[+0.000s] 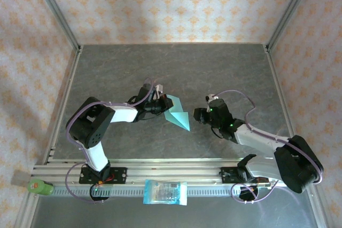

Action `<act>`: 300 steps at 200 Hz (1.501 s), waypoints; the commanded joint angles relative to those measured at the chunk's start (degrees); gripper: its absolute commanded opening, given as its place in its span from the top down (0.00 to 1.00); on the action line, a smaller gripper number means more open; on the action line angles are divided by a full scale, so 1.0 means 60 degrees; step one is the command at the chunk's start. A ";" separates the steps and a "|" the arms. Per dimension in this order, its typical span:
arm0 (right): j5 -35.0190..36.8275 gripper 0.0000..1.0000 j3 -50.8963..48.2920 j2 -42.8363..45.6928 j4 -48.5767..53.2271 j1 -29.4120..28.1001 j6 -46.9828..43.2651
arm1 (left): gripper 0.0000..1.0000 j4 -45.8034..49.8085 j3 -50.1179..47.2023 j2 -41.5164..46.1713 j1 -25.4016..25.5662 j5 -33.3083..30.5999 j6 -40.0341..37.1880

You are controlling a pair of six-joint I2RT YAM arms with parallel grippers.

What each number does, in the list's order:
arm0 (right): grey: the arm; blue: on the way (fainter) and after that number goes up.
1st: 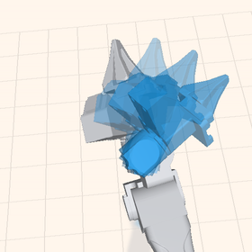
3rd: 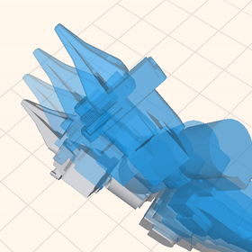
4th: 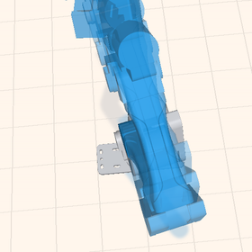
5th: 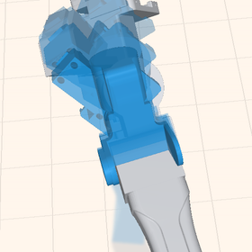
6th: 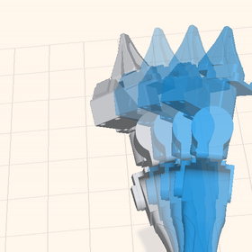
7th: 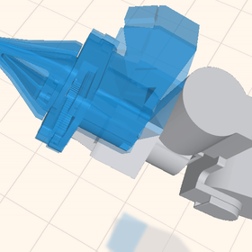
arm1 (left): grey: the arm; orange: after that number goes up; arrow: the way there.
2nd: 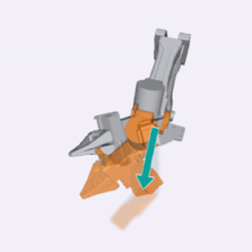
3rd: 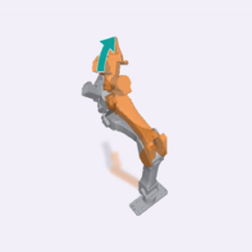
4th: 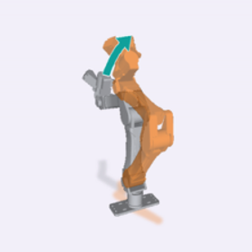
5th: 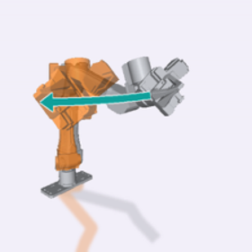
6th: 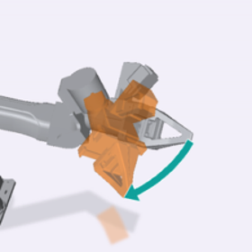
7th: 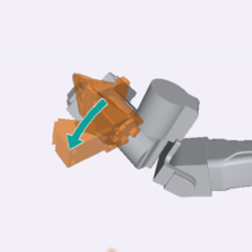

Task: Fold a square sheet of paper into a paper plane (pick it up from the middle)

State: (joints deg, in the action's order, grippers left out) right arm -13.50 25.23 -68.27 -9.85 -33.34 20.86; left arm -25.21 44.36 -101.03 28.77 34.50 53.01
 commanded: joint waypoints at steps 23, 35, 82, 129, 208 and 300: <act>-0.1137 0.66 0.0328 -0.0350 -0.0277 0.0093 -0.0578 | 0.97 0.0909 0.0637 -0.0254 0.0068 0.0320 -0.0878; -0.1626 0.67 0.0392 -0.0521 -0.0328 0.0067 -0.0519 | 0.97 0.1065 0.0792 -0.0348 0.0068 0.0418 -0.0990; -0.0606 0.68 0.0529 -0.0528 0.0072 -0.0879 -0.1074 | 0.98 0.2278 0.1495 -0.0606 0.0068 0.0545 -0.1899; 0.1519 0.68 0.0525 -0.0608 0.0191 -0.1953 -0.1941 | 0.97 0.2527 0.1754 -0.0660 0.0069 0.0595 -0.1836; 0.3915 0.65 0.0246 -0.1318 -0.0500 -0.4043 -0.2725 | 0.81 0.1707 0.1323 -0.0361 0.0104 0.0835 -0.1108; 0.5794 0.64 0.0825 -0.2914 -0.0670 -0.4799 -0.3126 | 0.80 0.1263 0.1059 -0.0069 0.0110 0.1069 -0.0898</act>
State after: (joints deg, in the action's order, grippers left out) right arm 16.12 28.29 -84.40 -12.86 -61.73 3.01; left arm -14.68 51.90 -103.44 28.88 39.24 46.87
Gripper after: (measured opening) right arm 0.371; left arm 0.205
